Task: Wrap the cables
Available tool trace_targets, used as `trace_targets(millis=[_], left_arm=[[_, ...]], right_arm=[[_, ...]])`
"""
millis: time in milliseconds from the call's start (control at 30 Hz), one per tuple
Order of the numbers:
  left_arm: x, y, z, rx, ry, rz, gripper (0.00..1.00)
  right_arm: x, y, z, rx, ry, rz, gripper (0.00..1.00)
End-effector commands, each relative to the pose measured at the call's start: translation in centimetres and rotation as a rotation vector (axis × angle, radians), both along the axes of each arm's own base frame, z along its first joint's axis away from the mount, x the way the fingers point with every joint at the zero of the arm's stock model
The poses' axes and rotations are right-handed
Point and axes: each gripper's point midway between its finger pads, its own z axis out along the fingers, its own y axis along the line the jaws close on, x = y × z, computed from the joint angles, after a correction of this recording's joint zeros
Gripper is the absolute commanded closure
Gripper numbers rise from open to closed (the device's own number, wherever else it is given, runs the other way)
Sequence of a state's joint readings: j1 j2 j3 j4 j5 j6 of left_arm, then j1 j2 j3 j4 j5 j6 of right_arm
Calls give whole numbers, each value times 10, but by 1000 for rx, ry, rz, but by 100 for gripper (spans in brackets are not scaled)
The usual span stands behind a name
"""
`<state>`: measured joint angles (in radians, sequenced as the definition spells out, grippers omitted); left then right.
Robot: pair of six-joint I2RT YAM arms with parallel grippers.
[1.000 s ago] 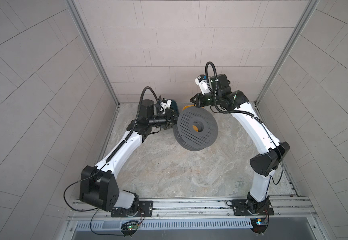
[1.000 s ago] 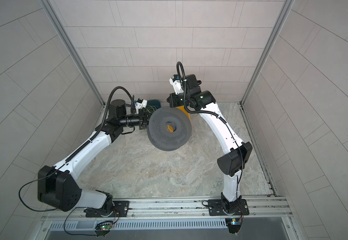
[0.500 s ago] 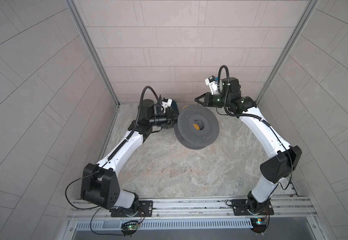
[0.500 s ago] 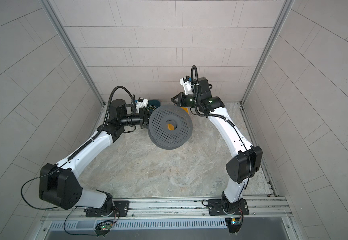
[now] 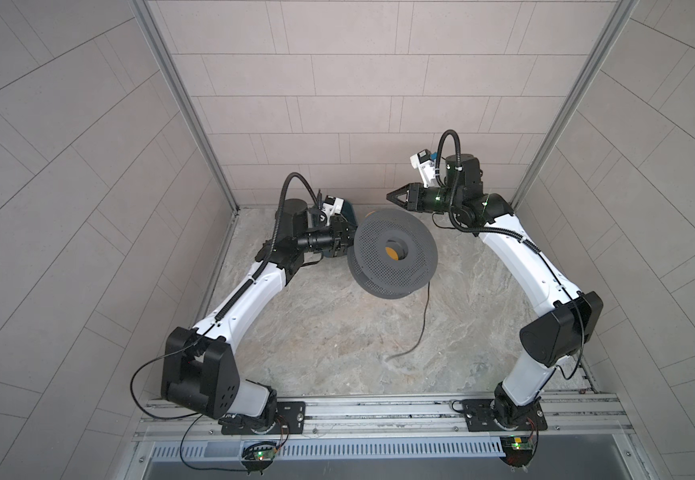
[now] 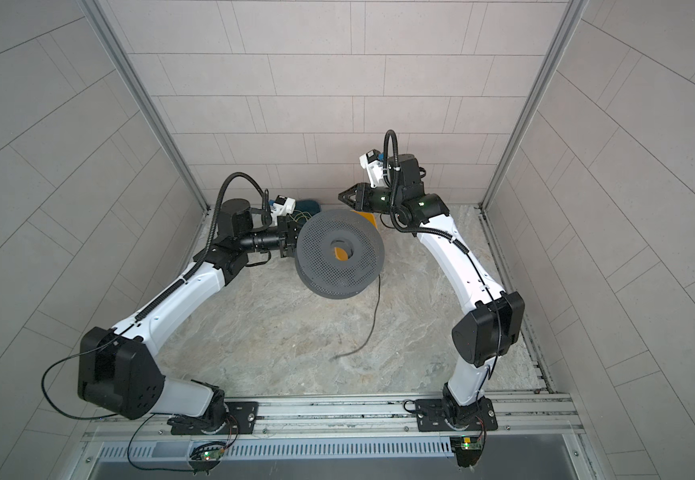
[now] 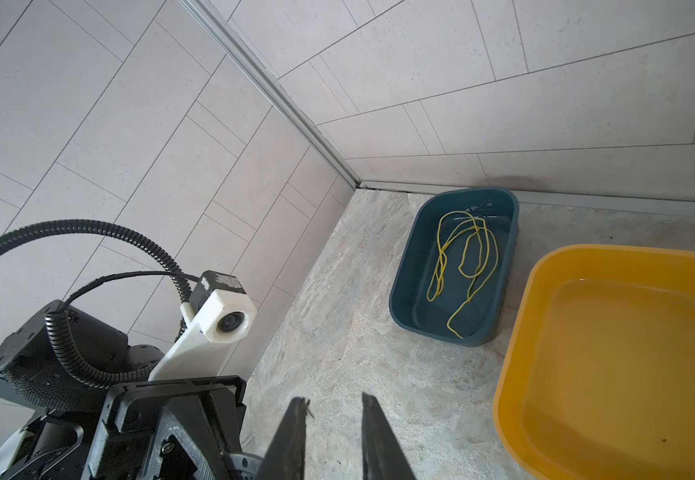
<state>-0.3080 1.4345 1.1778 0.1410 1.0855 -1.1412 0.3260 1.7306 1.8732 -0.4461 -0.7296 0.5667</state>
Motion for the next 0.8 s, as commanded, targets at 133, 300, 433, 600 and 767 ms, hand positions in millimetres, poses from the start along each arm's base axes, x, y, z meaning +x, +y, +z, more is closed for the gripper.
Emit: trace_targets(millis=[133,300,433,600,767], left_arm=[[-7,-3,26,-71,-66,-48,100],[-8,-4,27,-74,-70,-55,100],[-7,-4,23,-73,-64,-53,100],[-6,-4,20,-71,-54,-53,100],[-8,-5,25,-81,-51,-66,100]], right_arm=[[-7,-3,24,24,-61,7,69],[-12,-10,34,21,-95,0,58],[-16,-26,38,22,-100,-37,50],[-23,-52,31,33,-77,-93,47],[-35,-77,22,72,-84,-137,46]])
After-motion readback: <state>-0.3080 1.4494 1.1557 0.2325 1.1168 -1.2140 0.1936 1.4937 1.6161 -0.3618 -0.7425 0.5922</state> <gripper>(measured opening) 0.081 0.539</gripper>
